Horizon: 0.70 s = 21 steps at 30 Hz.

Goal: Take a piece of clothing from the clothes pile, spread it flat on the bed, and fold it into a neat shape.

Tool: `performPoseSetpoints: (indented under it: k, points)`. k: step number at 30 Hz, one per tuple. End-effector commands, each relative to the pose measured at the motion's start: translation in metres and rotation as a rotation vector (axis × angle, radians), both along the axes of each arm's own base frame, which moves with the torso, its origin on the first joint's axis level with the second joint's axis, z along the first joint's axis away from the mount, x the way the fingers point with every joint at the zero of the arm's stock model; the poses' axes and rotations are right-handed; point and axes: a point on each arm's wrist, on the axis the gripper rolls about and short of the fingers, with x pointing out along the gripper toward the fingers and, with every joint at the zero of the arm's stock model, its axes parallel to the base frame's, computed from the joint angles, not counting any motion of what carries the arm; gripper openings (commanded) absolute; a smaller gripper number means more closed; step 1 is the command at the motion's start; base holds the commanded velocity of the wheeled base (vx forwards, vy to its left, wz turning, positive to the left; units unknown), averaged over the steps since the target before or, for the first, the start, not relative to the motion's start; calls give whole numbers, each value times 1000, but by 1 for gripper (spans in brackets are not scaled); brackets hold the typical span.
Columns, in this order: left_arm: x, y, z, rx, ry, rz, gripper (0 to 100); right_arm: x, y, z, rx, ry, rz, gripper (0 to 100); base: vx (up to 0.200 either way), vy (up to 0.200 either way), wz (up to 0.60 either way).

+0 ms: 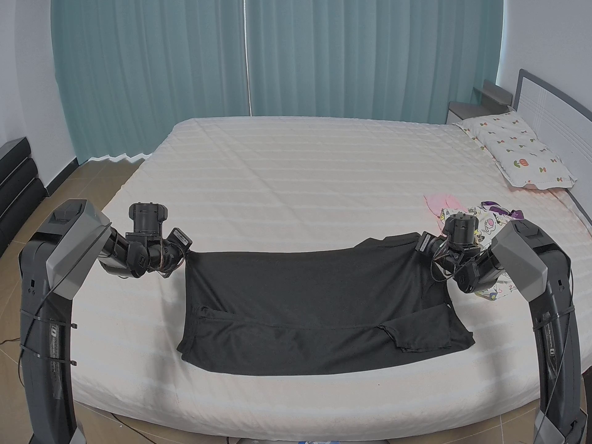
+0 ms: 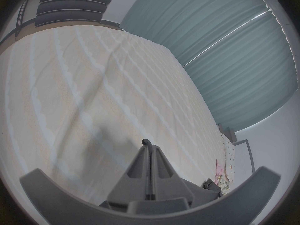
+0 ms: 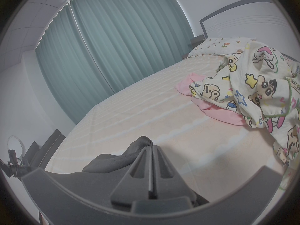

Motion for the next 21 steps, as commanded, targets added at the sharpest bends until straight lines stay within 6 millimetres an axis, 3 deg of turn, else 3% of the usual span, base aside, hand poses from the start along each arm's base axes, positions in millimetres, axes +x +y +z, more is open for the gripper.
performPoseSetpoints:
  k: [1,14,21]
  points:
    - [0,1,-1,-2,0,2,0,0,1,-2,2,2,2,0,0,0,0]
    - [-1,3,5,-3,-6,7,0,-7,0,6,7,-78,4,0,0,0,0]
    - [-1,5,3,-3,-1,10,0,-13,-3,1,6,-73,-1,0,0,0,0]
